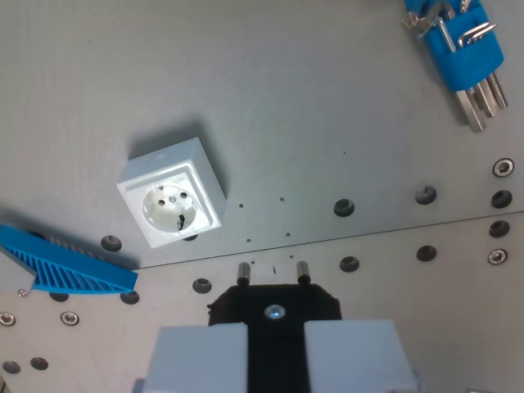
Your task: Move above the white socket
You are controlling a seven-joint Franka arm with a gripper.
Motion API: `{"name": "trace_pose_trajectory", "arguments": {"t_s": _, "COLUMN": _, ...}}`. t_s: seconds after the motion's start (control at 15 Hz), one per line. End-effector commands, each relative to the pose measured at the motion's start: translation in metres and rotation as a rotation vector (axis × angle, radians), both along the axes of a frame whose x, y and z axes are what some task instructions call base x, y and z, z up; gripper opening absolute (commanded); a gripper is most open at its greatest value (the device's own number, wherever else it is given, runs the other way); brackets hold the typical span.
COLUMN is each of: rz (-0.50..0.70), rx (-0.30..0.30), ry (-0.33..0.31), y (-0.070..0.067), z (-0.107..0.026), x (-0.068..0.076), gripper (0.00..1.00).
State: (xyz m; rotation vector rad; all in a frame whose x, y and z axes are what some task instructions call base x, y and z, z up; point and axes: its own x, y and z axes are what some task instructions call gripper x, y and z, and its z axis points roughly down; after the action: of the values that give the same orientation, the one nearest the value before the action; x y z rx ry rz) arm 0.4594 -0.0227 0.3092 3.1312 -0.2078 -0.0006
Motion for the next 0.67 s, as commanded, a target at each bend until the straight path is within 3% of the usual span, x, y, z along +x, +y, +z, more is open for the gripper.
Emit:
{"name": "trace_pose_trajectory", "arguments": {"t_s": 0.07, "rz": -0.001, "rx": 0.000, "ry": 0.000, "y": -0.0001, "z": 0.0000, "x": -0.0001, "gripper": 0.00}}
{"name": "trace_pose_trajectory", "arguments": {"t_s": 0.67, "rz": 0.016, "rx": 0.000, "ry": -0.002, "y": 0.0011, "z": -0.0026, "x": -0.0011, "gripper": 0.00}}
